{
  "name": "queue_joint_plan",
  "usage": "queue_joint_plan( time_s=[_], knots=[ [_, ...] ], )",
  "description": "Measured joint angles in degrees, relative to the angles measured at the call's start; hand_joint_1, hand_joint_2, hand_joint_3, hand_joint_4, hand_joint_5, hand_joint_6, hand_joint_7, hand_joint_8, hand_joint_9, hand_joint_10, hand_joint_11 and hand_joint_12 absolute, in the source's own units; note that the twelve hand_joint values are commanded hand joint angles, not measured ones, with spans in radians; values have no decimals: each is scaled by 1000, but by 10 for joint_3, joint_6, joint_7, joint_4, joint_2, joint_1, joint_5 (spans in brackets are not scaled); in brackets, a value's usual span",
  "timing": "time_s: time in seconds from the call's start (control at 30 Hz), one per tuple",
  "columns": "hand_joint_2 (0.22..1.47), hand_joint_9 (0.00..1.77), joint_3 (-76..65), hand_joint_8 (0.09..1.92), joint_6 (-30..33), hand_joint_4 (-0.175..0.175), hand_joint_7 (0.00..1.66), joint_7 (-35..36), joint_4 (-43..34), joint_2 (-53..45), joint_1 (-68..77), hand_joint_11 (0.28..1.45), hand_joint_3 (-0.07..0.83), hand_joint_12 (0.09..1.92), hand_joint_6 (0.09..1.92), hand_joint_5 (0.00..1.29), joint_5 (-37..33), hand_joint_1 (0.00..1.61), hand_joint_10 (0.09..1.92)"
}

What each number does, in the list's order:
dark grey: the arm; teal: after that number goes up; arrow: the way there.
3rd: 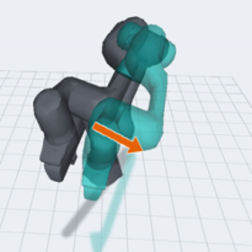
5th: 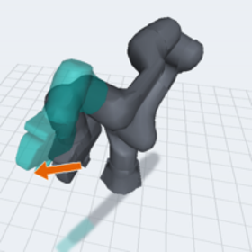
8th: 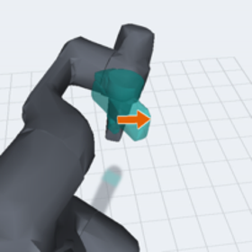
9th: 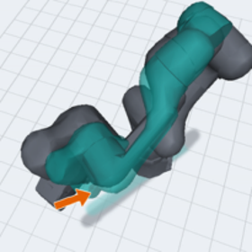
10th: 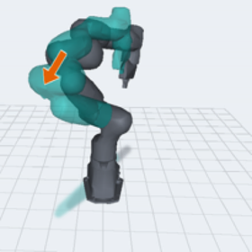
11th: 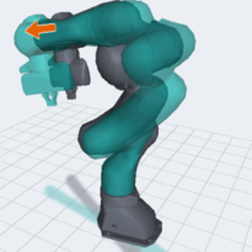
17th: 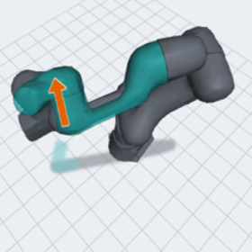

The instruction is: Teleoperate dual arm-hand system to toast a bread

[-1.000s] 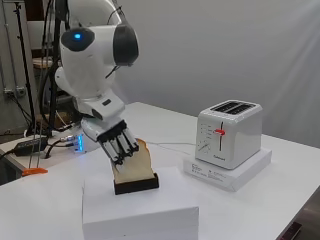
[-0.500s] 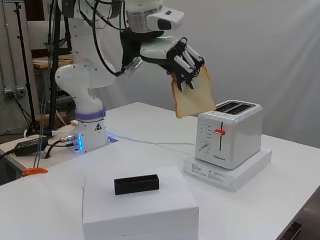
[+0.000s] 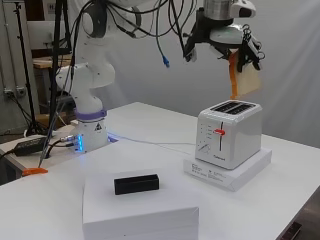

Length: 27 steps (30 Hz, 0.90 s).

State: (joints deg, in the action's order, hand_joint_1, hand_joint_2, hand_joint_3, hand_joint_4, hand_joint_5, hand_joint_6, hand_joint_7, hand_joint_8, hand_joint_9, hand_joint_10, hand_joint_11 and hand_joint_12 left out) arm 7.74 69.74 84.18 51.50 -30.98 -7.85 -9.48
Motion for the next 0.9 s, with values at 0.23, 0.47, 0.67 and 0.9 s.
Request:
queue_joint_plan(
  time_s=[0.23, 0.47, 0.67, 0.9],
  knots=[
    [1168, 1362, 40, 898, -52, -172, 1078, -13, -27, -86, 28, 751, 0, 114, 1325, 698, -7, 1231, 87],
    [1178, 1035, 68, 973, -13, -175, 964, -13, 73, -79, 38, 764, -7, 87, 1347, 629, 3, 1307, 929],
    [1182, 1275, 86, 861, 24, -162, 1054, -2, 156, 15, 42, 760, 0, 87, 1425, 679, 17, 1220, 87],
    [1134, 1216, 80, 801, -13, -175, 1066, -48, 107, -21, 43, 812, 0, 87, 1280, 681, -30, 1324, 617]
  ],
)
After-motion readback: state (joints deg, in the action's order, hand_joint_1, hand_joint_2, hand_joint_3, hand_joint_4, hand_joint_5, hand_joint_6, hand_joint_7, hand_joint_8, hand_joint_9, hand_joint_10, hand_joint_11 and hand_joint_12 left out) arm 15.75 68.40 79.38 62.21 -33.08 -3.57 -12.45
